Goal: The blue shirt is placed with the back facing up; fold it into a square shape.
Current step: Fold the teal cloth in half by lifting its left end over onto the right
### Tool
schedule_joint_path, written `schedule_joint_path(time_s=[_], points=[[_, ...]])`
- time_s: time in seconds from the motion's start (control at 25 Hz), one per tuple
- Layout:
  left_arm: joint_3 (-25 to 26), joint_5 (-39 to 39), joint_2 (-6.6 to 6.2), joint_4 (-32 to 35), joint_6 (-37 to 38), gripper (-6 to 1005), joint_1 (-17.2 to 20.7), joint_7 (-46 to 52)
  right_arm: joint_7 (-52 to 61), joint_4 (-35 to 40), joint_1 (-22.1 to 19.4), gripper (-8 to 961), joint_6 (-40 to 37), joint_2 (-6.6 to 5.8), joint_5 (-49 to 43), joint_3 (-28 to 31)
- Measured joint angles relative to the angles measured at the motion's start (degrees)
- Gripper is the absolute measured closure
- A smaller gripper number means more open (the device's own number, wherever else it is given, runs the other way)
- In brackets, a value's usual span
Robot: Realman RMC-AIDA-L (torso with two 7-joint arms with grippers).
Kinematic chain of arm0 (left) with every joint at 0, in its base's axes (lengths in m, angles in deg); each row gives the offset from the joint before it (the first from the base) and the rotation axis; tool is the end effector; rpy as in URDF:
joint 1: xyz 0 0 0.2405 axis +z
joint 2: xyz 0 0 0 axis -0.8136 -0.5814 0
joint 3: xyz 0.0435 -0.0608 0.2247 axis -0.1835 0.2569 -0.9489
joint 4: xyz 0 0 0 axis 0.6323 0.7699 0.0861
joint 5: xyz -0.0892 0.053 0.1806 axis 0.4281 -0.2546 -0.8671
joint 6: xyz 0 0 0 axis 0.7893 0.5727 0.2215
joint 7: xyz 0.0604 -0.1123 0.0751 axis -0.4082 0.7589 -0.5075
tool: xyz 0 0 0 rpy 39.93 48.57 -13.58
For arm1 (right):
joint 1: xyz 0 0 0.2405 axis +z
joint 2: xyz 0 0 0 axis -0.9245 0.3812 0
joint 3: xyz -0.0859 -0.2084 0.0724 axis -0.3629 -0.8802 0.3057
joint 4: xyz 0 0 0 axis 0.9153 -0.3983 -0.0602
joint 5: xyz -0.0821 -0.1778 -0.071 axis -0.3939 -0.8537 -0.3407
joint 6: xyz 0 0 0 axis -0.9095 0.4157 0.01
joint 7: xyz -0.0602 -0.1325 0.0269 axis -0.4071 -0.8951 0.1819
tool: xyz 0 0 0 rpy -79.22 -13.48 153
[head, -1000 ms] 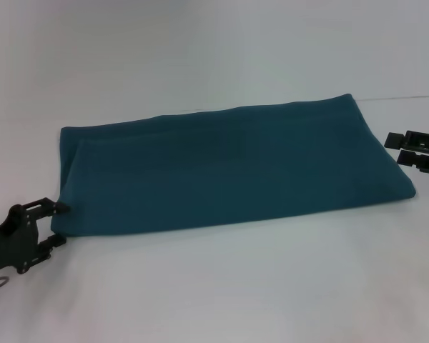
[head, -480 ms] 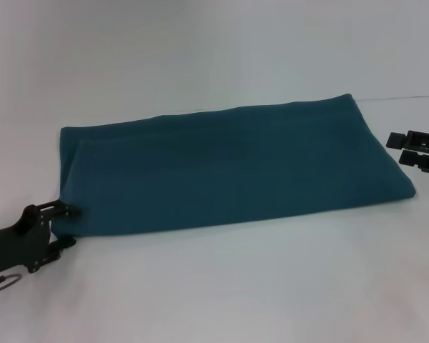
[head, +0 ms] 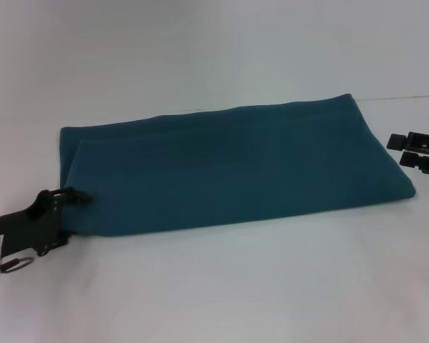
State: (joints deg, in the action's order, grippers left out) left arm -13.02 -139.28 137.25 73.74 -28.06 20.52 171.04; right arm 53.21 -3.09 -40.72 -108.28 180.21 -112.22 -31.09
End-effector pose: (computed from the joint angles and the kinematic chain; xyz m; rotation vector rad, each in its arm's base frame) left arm -0.3146 0.3619 -0.0052 -1.3181 -2.3207 -0.8556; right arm 0.3154 0.3479 0.1001 -1.9231 1.7410 0.8772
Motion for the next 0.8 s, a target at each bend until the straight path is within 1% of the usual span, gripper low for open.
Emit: schedule_joint_path(time_s=[0.12,0.32,0.44,0.64,0.8], points=[[-0.96,-0.11,-0.02,-0.04,-0.65,371,-0.66,-0.06,0.00,0.00,-0.02,254,-0.13,0.00,0.00,0.00],[-1.11,0.06,0.01,0.08,-0.48,419,-0.61,0.11,0.00,0.01,-0.31,255,-0.24,0.00,0.00,0.11],[-1.11,0.21,0.42,0.88,-0.57,449,-0.32,-0.45,0.00,0.01,-0.39,255,-0.41,0.00,0.00,0.29],[-1.11,0.21,0.44,0.76,-0.70,497,-0.73,-1.16,0.00,-0.27,-0.53,254,-0.60,0.00,0.00,0.43],[-1.11,0.23,0.48,0.72,-0.63,625,-0.47,-1.20,0.00,-0.38,-0.53,254,-0.61,-0.05,0.00,0.50]])
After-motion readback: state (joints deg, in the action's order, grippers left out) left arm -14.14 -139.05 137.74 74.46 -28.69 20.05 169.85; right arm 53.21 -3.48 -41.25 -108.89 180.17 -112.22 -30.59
